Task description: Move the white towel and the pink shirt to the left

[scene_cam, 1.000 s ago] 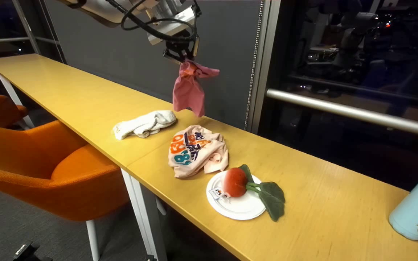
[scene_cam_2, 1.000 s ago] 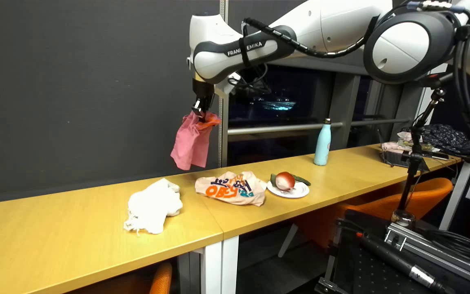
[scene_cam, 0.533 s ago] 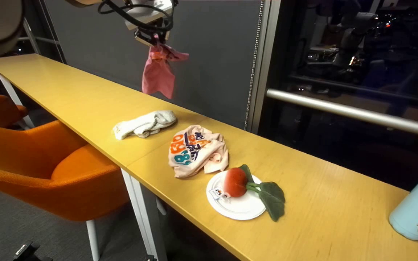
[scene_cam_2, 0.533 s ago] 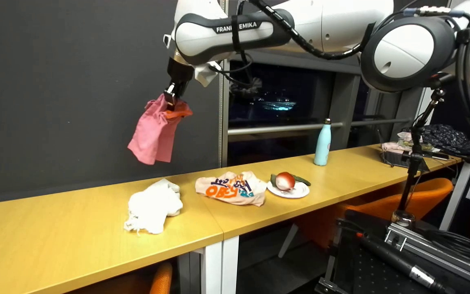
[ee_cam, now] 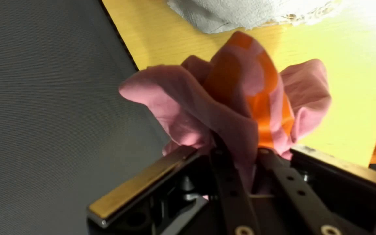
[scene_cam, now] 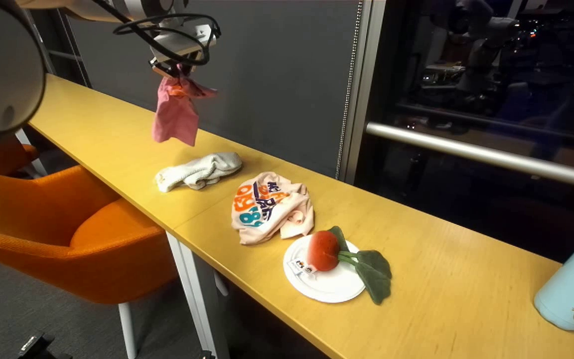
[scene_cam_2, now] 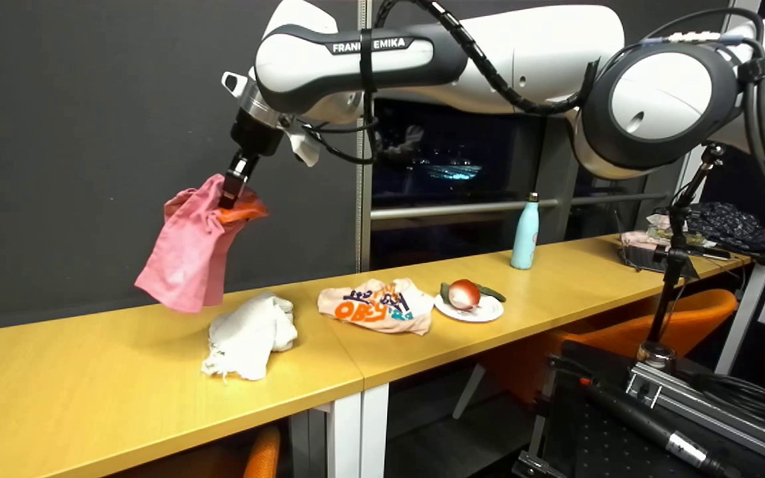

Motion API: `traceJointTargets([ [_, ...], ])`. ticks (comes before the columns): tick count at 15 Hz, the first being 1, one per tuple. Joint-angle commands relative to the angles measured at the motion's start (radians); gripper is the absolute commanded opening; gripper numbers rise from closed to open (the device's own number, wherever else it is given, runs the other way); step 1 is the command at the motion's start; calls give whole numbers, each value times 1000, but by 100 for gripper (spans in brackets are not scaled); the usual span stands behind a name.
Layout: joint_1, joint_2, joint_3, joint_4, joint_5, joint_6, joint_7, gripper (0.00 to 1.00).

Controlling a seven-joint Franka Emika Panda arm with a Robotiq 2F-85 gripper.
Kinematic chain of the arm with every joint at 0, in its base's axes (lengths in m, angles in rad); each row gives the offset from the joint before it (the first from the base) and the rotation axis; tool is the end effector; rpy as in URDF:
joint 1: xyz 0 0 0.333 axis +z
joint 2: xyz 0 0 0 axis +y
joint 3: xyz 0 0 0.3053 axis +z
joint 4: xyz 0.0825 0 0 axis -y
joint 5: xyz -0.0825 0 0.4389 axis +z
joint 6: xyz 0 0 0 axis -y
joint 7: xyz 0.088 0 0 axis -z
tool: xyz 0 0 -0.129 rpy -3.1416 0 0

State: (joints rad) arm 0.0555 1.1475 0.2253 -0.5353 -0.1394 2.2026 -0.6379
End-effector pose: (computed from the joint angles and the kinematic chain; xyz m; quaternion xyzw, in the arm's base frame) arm 0.8897 0.1218 0.3551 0.8914 0.3682 0.2626 0.0305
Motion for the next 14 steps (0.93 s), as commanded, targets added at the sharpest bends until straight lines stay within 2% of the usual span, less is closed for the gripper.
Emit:
traceJointTargets([
  [1, 4, 58, 46, 64, 20, 30, -111, 3],
  [3, 3, 67, 60, 65, 21, 35, -132, 38],
  [8, 2, 63, 64, 66, 14, 16, -135, 74],
  [11, -3, 18, 23, 50, -12, -96, -85, 96],
  [12, -9, 5, 9, 48, -19, -141, -76, 99],
  [14, -20, -15, -18, 45, -30, -230, -53, 100],
])
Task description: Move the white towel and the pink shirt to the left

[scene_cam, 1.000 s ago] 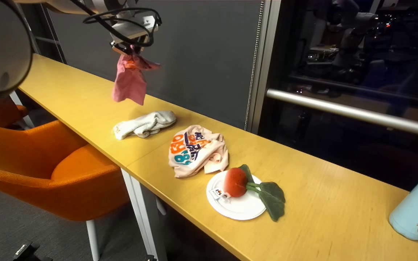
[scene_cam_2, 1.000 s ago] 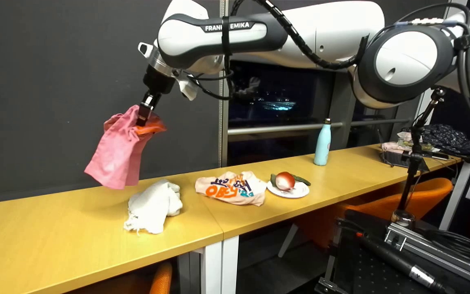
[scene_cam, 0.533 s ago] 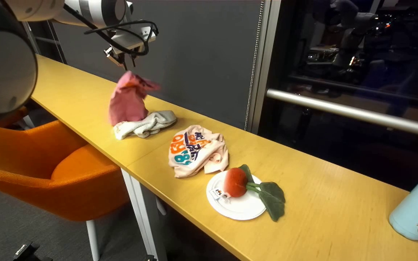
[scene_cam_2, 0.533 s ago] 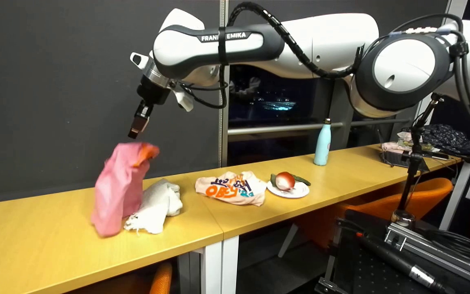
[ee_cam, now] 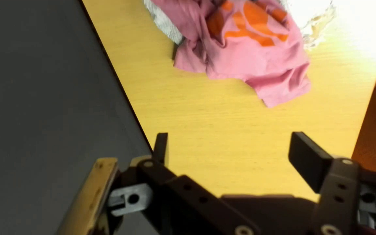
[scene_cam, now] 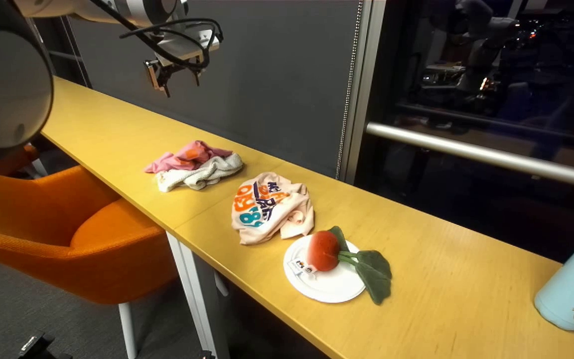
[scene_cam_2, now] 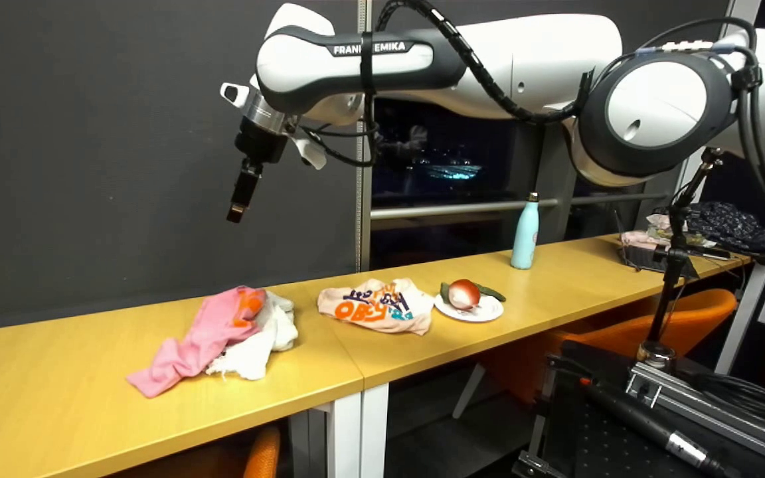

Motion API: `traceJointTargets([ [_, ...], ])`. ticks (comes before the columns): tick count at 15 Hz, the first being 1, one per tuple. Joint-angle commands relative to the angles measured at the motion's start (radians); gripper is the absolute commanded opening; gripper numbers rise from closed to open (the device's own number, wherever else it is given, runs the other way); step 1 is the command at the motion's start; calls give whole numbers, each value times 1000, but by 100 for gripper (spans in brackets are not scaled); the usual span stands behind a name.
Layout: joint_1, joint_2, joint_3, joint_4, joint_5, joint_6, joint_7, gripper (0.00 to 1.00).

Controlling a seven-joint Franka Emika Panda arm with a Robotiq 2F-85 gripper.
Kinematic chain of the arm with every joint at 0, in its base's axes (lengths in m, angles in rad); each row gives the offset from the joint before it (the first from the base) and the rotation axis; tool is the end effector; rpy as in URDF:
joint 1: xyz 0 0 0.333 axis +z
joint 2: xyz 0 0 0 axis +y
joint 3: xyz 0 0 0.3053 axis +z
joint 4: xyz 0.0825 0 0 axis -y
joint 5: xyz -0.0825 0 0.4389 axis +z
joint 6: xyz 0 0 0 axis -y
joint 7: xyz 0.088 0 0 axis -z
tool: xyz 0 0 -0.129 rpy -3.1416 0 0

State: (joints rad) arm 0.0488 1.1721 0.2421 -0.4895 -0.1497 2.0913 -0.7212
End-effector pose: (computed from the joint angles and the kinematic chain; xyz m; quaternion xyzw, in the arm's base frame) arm 0.8843 0.1153 0.3449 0.8861 0.4069 0.2205 0.0266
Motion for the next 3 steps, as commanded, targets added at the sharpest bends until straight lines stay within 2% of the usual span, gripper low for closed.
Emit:
traceJointTargets([
  [1, -18, -48, -45, -2, -21, -157, 37, 100],
  [3, -28, -55, -63, 0, -24, -212, 44, 100],
])
